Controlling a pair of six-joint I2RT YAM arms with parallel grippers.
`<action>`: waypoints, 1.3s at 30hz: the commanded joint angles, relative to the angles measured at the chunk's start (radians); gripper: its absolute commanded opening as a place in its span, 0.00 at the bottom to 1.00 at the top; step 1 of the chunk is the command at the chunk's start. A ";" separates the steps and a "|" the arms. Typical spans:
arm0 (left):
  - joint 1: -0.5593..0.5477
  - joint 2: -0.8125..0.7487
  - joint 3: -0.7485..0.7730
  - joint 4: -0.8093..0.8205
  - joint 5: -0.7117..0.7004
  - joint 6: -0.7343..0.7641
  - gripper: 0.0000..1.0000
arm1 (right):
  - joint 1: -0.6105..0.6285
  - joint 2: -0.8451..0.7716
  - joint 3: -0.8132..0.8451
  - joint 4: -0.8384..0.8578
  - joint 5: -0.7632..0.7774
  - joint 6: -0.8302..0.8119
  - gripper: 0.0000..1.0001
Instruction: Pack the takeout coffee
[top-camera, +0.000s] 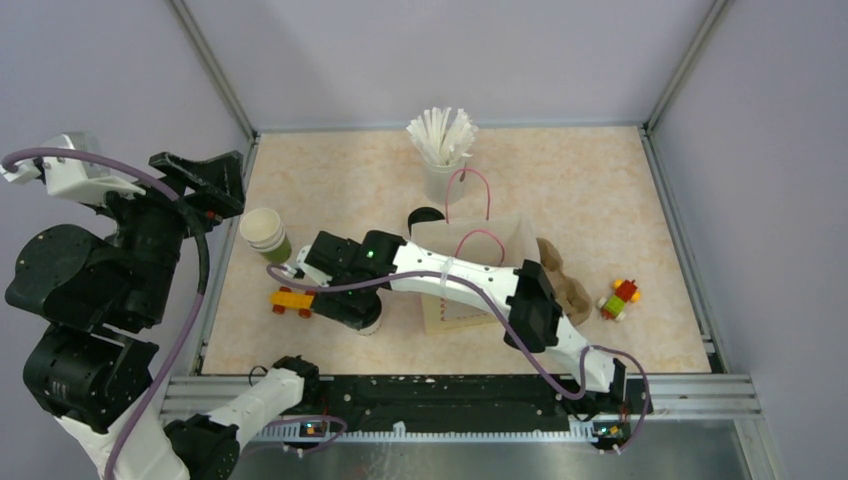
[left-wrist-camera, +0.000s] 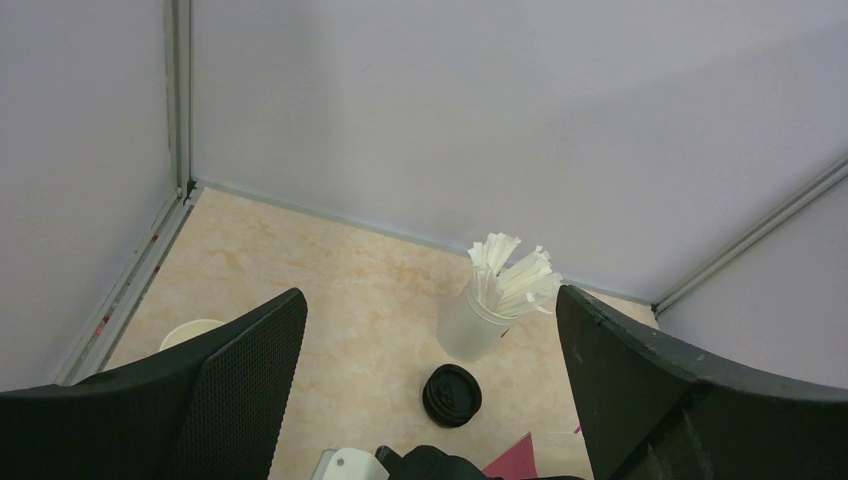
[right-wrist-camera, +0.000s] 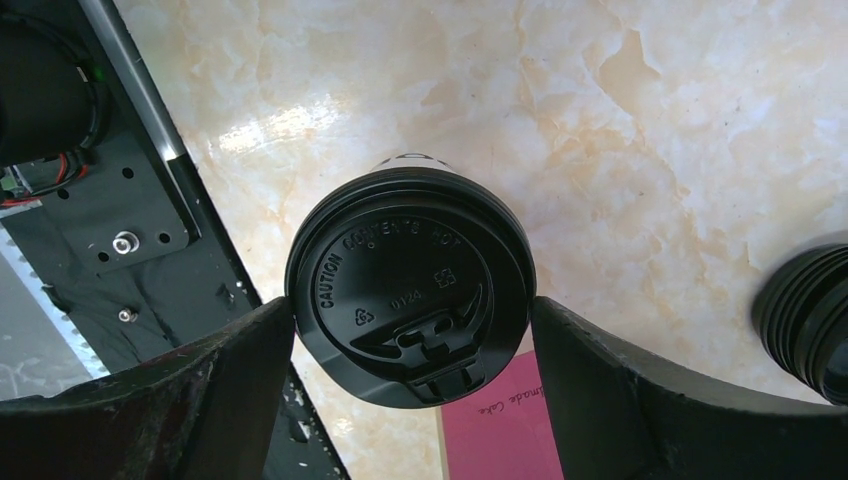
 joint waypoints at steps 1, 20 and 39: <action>0.003 -0.011 -0.001 0.035 0.002 0.012 0.99 | 0.017 0.024 -0.003 0.008 0.031 0.012 0.86; 0.003 -0.014 0.002 0.017 0.020 0.003 0.99 | 0.023 -0.046 -0.001 0.047 0.068 0.032 0.72; 0.003 -0.043 -0.031 0.037 0.091 -0.086 0.99 | -0.135 -0.472 -0.066 0.331 0.196 0.261 0.70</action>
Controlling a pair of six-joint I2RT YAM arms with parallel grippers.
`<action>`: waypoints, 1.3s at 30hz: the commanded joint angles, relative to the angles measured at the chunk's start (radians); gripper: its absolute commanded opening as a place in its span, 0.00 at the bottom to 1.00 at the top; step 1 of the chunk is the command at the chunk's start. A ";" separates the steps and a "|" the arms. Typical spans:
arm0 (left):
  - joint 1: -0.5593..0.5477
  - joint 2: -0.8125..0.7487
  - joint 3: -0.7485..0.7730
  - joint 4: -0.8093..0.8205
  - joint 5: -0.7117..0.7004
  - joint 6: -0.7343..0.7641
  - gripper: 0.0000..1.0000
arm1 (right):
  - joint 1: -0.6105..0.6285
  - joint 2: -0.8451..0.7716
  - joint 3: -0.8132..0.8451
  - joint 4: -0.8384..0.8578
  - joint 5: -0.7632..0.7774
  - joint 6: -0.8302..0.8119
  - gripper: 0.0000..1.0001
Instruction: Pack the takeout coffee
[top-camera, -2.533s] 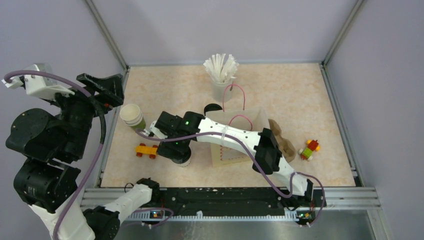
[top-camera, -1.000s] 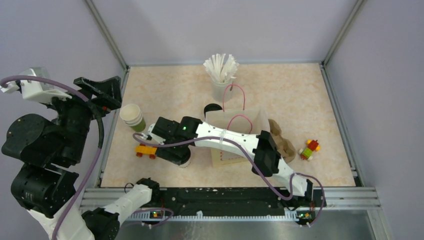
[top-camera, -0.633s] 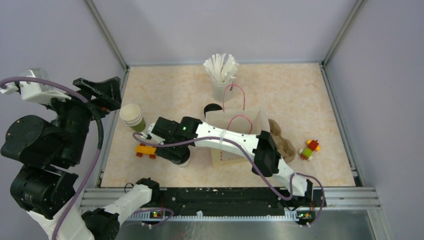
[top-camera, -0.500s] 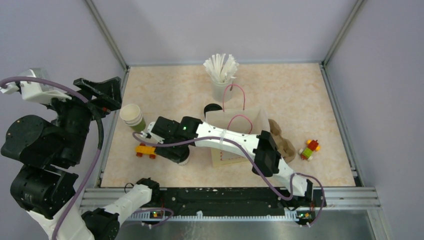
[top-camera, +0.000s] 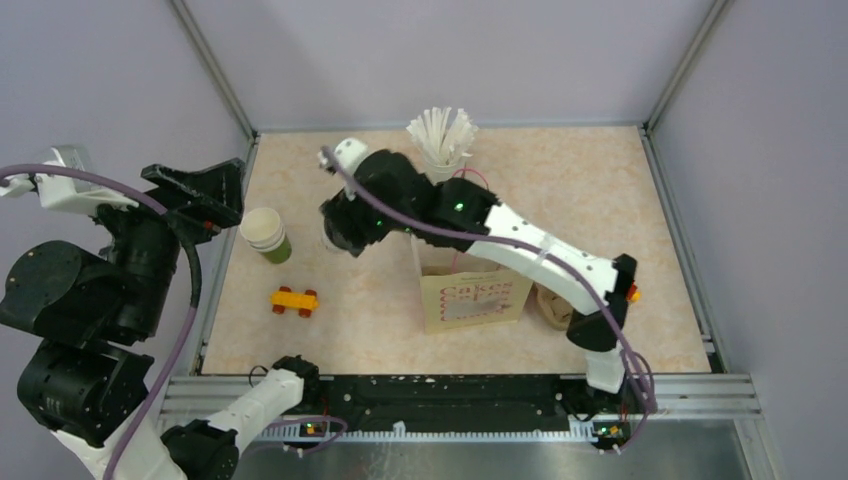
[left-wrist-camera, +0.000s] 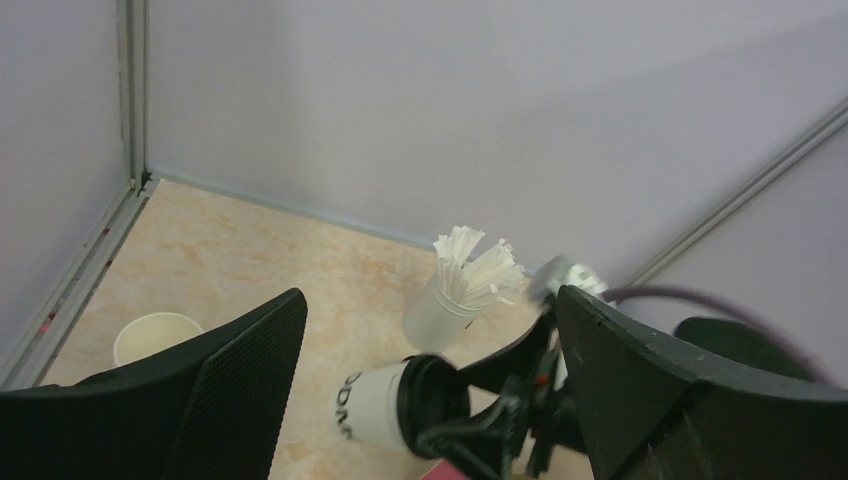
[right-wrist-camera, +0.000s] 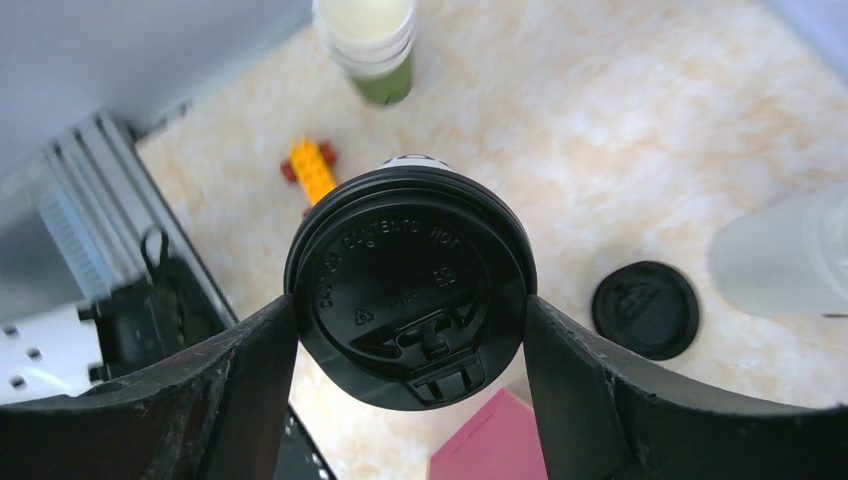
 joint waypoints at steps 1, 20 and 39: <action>0.002 -0.021 -0.033 0.041 0.061 -0.044 0.99 | -0.066 -0.189 -0.054 0.134 0.087 0.108 0.70; 0.003 0.062 -0.523 0.137 0.597 -0.208 0.73 | -0.077 -0.807 -0.529 0.243 0.454 0.158 0.69; -0.213 0.281 -0.687 0.250 0.707 -0.289 0.60 | -0.077 -0.903 -0.519 -0.143 0.350 0.149 0.69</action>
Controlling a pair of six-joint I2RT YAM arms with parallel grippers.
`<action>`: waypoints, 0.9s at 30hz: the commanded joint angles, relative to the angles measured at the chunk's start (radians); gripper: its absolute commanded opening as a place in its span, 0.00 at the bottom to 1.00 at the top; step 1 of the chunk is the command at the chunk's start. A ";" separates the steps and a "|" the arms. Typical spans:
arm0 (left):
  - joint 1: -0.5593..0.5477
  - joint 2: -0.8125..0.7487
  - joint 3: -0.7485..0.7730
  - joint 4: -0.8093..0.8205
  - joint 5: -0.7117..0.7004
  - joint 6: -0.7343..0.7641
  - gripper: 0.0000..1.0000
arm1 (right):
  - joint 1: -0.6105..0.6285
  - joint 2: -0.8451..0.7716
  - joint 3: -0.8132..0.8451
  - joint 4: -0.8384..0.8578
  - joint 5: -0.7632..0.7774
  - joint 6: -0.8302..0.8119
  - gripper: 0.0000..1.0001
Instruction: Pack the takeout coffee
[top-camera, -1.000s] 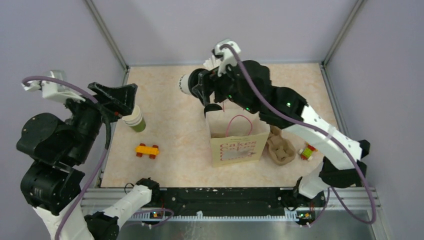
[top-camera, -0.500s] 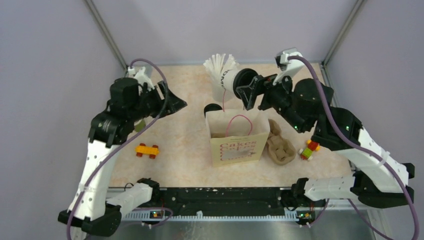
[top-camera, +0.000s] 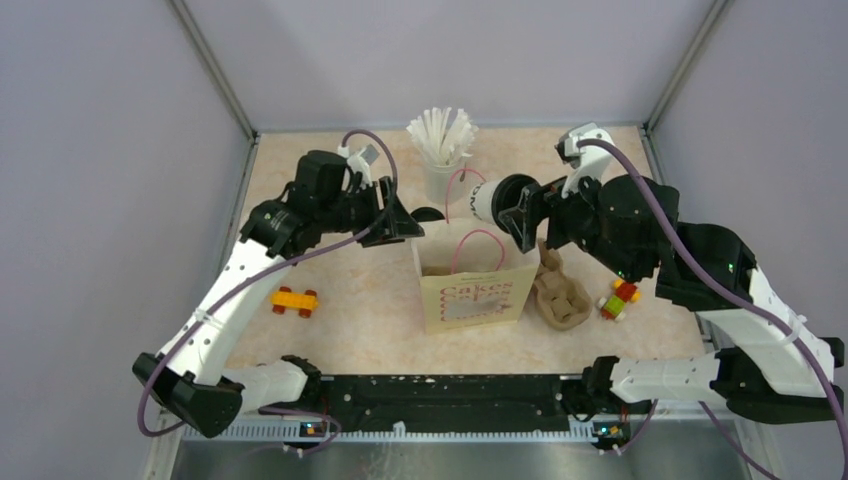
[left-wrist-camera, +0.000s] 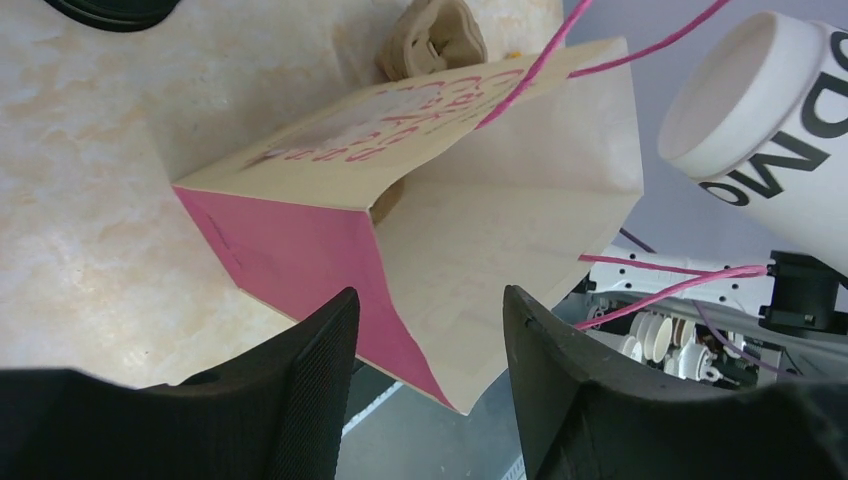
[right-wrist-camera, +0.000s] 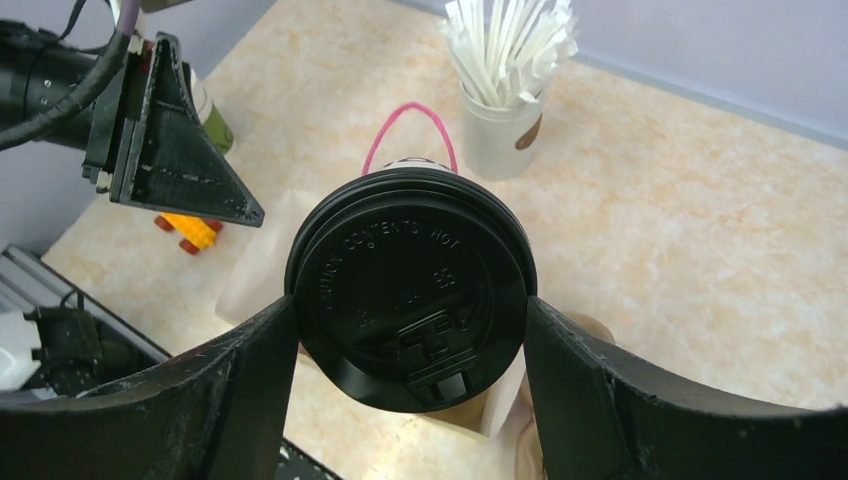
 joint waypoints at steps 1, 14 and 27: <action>-0.056 0.029 0.004 0.038 -0.025 -0.015 0.60 | 0.005 0.008 0.042 -0.090 -0.037 0.001 0.69; -0.086 0.128 0.083 -0.012 -0.033 0.110 0.19 | 0.005 0.085 0.030 -0.088 -0.203 -0.122 0.70; -0.083 0.100 0.063 0.097 0.140 0.370 0.06 | 0.004 0.096 -0.009 -0.064 -0.341 -0.217 0.70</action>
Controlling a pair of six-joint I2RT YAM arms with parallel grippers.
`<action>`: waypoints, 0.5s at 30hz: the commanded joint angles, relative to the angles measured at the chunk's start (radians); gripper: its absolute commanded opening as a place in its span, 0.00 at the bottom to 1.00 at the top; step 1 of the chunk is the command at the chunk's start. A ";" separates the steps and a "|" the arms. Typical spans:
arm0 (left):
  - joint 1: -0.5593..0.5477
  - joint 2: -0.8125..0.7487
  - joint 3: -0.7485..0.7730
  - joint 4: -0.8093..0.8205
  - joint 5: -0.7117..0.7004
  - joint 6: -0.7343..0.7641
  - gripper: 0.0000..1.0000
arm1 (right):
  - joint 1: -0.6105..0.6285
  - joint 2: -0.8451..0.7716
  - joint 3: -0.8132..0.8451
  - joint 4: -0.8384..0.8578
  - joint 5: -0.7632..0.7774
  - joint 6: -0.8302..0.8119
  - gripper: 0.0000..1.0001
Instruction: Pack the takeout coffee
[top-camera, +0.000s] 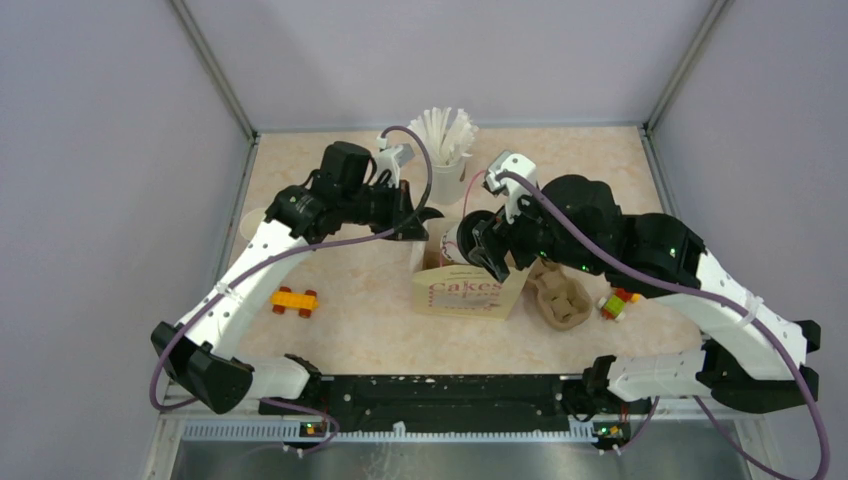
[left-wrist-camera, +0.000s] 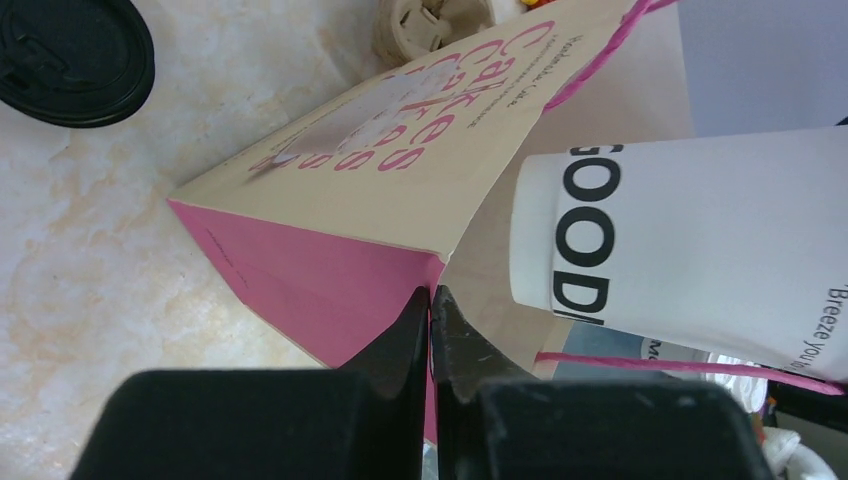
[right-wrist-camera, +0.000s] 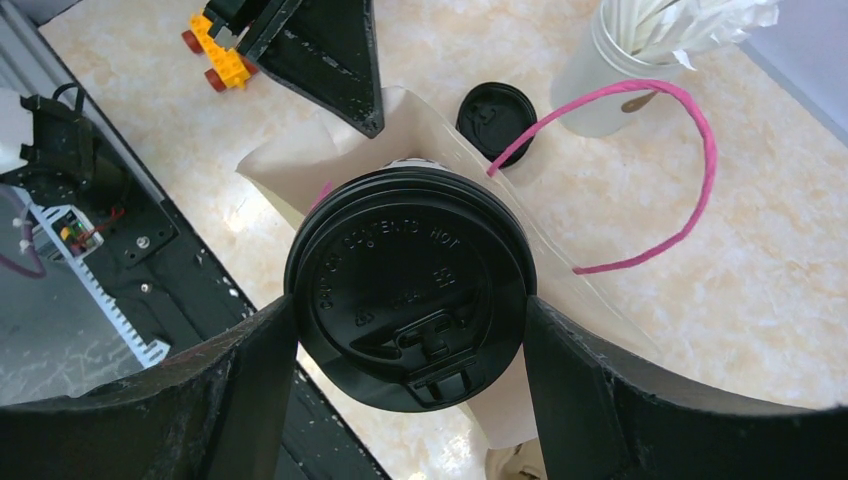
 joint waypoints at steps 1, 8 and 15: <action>-0.005 -0.041 0.004 0.078 0.077 0.092 0.06 | 0.005 -0.006 0.024 0.020 -0.069 -0.042 0.70; -0.003 -0.073 -0.030 0.115 0.087 0.140 0.09 | 0.005 -0.039 0.082 0.045 0.013 -0.054 0.70; -0.004 -0.079 -0.035 0.112 0.102 0.179 0.09 | 0.005 -0.067 0.041 0.059 0.086 -0.044 0.70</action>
